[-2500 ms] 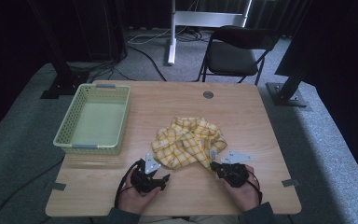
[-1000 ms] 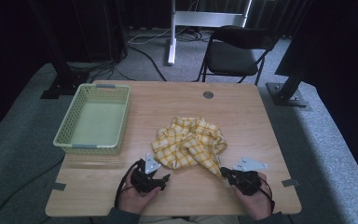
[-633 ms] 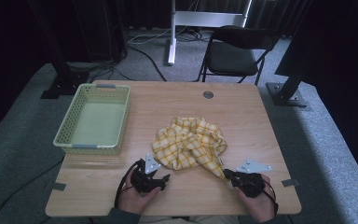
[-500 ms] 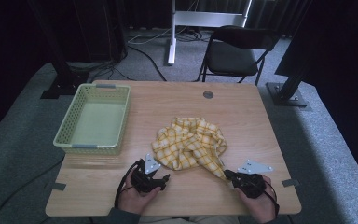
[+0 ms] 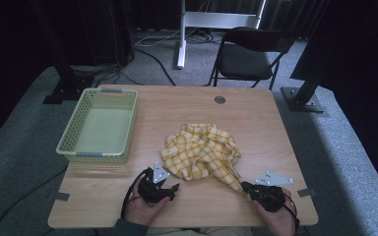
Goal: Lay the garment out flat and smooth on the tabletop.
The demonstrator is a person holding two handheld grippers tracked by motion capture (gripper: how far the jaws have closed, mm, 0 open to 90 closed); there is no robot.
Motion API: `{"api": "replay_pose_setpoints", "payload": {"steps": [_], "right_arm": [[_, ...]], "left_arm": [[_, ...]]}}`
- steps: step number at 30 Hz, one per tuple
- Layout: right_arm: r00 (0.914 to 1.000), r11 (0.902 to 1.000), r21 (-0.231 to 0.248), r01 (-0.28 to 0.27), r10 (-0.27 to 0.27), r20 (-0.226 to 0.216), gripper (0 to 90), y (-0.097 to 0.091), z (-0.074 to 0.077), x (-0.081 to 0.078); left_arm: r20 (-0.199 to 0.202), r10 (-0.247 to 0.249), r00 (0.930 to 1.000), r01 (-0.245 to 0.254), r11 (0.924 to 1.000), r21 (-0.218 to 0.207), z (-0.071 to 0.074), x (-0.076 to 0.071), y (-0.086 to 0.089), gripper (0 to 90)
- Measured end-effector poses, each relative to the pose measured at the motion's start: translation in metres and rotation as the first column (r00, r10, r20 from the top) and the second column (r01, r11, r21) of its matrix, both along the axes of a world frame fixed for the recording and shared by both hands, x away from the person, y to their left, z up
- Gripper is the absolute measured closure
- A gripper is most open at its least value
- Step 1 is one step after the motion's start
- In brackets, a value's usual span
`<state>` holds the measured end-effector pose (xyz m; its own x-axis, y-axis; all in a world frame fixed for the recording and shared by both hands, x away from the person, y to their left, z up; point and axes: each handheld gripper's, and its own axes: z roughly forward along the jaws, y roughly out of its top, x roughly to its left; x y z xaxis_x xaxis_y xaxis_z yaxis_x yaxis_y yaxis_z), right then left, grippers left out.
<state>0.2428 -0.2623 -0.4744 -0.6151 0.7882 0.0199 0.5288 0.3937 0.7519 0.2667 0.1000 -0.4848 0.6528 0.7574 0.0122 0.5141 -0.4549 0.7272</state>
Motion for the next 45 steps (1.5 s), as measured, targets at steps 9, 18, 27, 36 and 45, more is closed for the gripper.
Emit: {"api": "replay_pose_setpoints", "payload": {"steps": [9, 18, 27, 36, 45], "right_arm": [[0.9998, 0.9999, -0.002, 0.014, -0.015, -0.011, 86.3, -0.007, -0.002, -0.005], [0.9992, 0.9993, -0.002, 0.038, -0.038, -0.014, 86.2, -0.017, -0.004, -0.011], [0.9976, 0.9978, 0.002, 0.067, -0.067, -0.018, 86.2, -0.028, -0.005, -0.014], [0.9972, 0.9972, 0.008, 0.074, -0.074, -0.008, 81.6, -0.031, -0.002, -0.015], [0.9981, 0.9995, 0.024, 0.021, -0.023, 0.057, 73.5, -0.010, 0.013, -0.001]], "left_arm": [[0.000, 0.000, 1.0000, 0.000, 1.0000, 0.000, 0.000, 0.000, 0.000, 32.5], [0.000, 0.000, 1.0000, 0.000, 1.0000, 0.000, 0.000, 0.000, 0.000, 32.5], [0.000, 0.000, 1.0000, 0.000, 1.0000, 0.000, 0.000, 0.000, 0.000, 32.5], [0.000, 0.000, 1.0000, 0.000, 1.0000, 0.000, 0.000, 0.000, 0.000, 32.5], [0.000, 0.000, 1.0000, 0.000, 1.0000, 0.000, 0.000, 0.000, 0.000, 32.5]]}}
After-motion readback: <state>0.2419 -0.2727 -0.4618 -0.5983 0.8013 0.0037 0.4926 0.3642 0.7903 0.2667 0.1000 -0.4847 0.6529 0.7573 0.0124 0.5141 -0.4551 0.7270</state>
